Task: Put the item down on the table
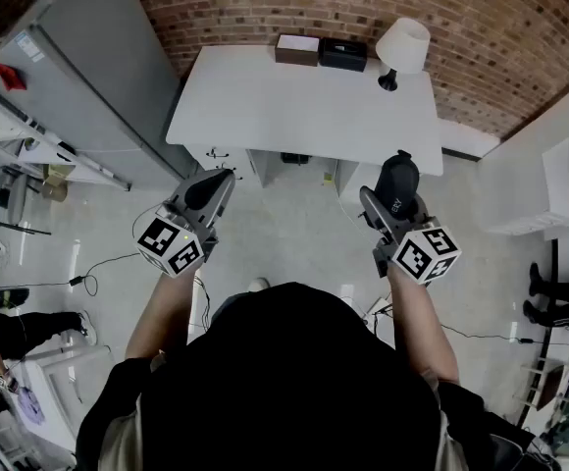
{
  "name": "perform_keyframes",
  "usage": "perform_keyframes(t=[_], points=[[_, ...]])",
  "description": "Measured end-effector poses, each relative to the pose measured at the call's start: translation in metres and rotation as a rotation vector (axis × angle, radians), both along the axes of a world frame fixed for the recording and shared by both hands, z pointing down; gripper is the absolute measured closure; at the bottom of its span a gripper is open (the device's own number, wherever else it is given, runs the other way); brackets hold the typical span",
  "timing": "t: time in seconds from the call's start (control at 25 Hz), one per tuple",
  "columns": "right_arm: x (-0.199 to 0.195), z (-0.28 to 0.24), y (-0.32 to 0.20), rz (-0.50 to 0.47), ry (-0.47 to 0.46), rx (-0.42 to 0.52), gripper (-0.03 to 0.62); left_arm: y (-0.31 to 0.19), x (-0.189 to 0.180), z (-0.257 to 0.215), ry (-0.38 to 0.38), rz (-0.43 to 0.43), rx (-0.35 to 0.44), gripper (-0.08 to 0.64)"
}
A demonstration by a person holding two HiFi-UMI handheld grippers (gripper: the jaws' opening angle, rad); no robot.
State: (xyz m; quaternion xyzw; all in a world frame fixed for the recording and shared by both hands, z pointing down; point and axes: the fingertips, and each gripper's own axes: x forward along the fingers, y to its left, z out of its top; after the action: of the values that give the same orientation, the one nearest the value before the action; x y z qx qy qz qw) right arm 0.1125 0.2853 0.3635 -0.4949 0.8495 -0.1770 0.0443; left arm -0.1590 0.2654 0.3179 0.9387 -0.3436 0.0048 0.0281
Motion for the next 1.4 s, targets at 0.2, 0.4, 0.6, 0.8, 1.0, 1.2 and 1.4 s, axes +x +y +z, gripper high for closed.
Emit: perform_keyframes(t=[0.2,0.4,0.6,0.8,1.0,1.2,1.4], points=[[0.022,0.004,0.003,0.021,0.008,-0.02,0.281,0.002,0.019,0.0,0.0,-0.001,-0.006,0.543],[0.034,0.004,0.005,0.038,-0.009,-0.022,0.281,0.003,0.032,-0.003,-0.006,0.008,-0.002,0.543],[0.038,0.001,0.008,0.035,-0.037,-0.009,0.279,0.013,0.041,0.002,-0.016,0.017,-0.017,0.543],[0.037,-0.001,0.008,0.032,-0.044,-0.011,0.279,0.014,0.039,-0.001,-0.023,0.008,-0.021,0.543],[0.031,0.007,0.006,0.03,-0.043,-0.025,0.278,0.014,0.034,0.005,-0.021,0.008,-0.034,0.543],[0.023,0.01,0.001,0.026,-0.034,-0.03,0.278,0.008,0.026,0.013,-0.016,0.008,-0.048,0.543],[0.017,0.011,-0.015,0.04,-0.038,-0.032,0.278,-0.008,0.023,0.013,-0.018,0.022,-0.053,0.543]])
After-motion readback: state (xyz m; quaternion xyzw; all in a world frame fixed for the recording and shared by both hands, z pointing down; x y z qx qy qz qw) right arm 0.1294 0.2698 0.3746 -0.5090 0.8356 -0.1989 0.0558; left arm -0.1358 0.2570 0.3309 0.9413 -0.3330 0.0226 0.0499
